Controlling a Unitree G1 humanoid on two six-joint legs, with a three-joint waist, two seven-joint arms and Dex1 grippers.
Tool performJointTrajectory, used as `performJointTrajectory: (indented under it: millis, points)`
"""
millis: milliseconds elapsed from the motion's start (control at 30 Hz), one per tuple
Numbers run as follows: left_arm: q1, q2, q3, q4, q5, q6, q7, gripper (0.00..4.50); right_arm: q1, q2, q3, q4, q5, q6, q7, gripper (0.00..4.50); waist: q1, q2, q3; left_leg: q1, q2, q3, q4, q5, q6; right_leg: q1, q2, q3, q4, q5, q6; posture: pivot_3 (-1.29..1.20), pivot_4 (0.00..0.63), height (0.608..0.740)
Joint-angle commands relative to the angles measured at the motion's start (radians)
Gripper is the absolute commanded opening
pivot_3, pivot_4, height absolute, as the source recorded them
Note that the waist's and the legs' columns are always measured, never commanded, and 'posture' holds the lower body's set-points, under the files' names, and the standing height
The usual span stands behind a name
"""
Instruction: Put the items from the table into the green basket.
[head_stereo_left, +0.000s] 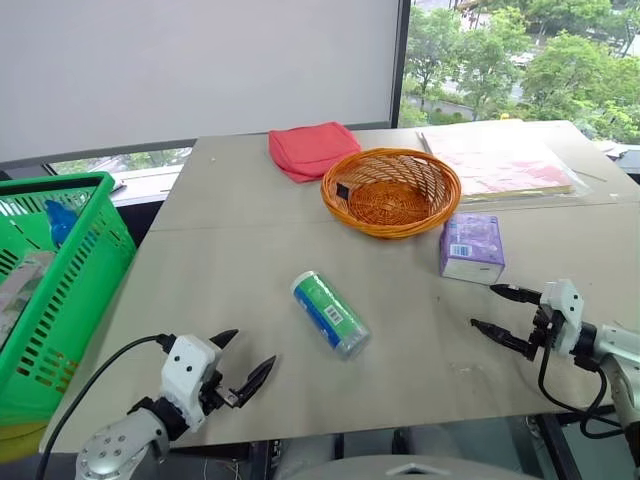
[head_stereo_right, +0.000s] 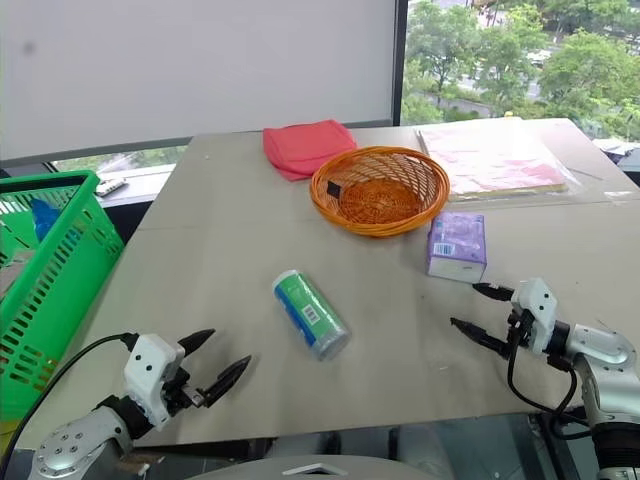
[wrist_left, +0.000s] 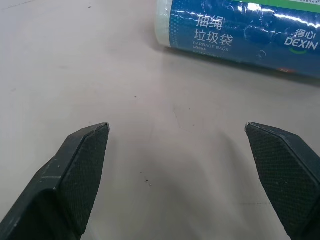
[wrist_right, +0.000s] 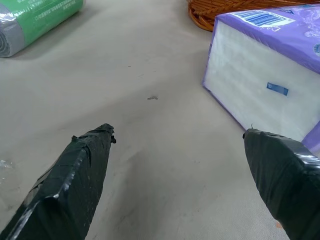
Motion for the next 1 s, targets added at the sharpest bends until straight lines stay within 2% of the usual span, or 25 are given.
performJointTrajectory:
  millis: [33, 500, 633, 733, 833, 900, 1000]
  points:
    - [-0.006, 0.014, 0.022, 0.008, -0.009, -0.023, -0.017, 4.5, 0.01, -0.014, -0.011, -0.054, 0.044, 0.008, 0.014, 4.48, 0.0, 0.0, 0.0, 0.0, 0.0, 0.0, 0.0, 0.0, 0.0, 0.0, 0.0, 0.0, 0.0, 0.0, 0.0, -0.06, 0.016, 0.74]
    - [-0.041, 0.035, 0.036, 0.014, -0.061, -0.019, -0.072, 4.5, 0.05, -0.045, -0.013, -0.152, 0.108, 0.078, 0.033, 4.48, -0.029, 0.001, -0.001, 0.0, 0.0, 0.0, 0.0, 0.0, 0.0, 0.0, 0.0, 0.0, 0.0, 0.0, 0.001, -0.07, 0.01, 0.74]
    - [-0.046, 0.046, 0.073, -0.035, -0.151, 0.016, -0.103, 4.5, -0.007, -0.044, 0.001, -0.275, 0.148, 0.157, -0.005, 4.48, -0.032, 0.002, -0.001, 0.0, 0.0, 0.0, 0.0, 0.0, 0.0, 0.0, 0.0, 0.0, 0.0, 0.0, 0.001, -0.07, 0.009, 0.74]
    - [-0.088, 0.088, 0.136, -0.1, -0.262, 0.085, -0.11, 4.5, -0.175, -0.034, 0.085, -0.399, 0.128, 0.247, -0.069, 4.48, -0.042, 0.002, 0.0, 0.0, 0.001, 0.0, 0.001, 0.0, 0.0, 0.0, 0.001, 0.0, 0.001, 0.0, 0.001, -0.06, 0.007, 0.74]
    - [-0.133, 0.144, 0.188, -0.136, -0.355, 0.152, -0.118, 4.5, -0.353, -0.014, 0.214, -0.391, -0.024, 0.285, -0.16, 4.48, -0.05, 0.001, -0.001, 0.0, 0.003, -0.001, 0.004, 0.0, 0.0, -0.001, 0.002, -0.002, 0.004, 0.001, 0.0, -0.05, 0.003, 0.74]
    - [-0.159, 0.184, 0.213, -0.154, -0.4, 0.193, -0.124, 4.5, -0.486, -0.006, 0.332, -0.303, -0.193, 0.278, -0.216, 4.48, -0.05, 0.0, -0.003, 0.001, 0.003, -0.002, 0.004, 0.0, 0.0, 0.0, 0.002, -0.003, 0.004, 0.002, -0.001, -0.03, 0.0, 0.74]
    - [-0.202, 0.227, 0.247, -0.178, -0.468, 0.246, -0.114, 4.5, -0.689, 0.056, 0.449, -0.101, -0.327, 0.234, -0.253, 4.48, -0.05, 0.0, -0.002, 0.0, 0.003, -0.001, 0.004, 0.0, -0.001, -0.002, 0.002, -0.003, 0.004, 0.004, -0.005, -0.01, 0.0, 0.74]
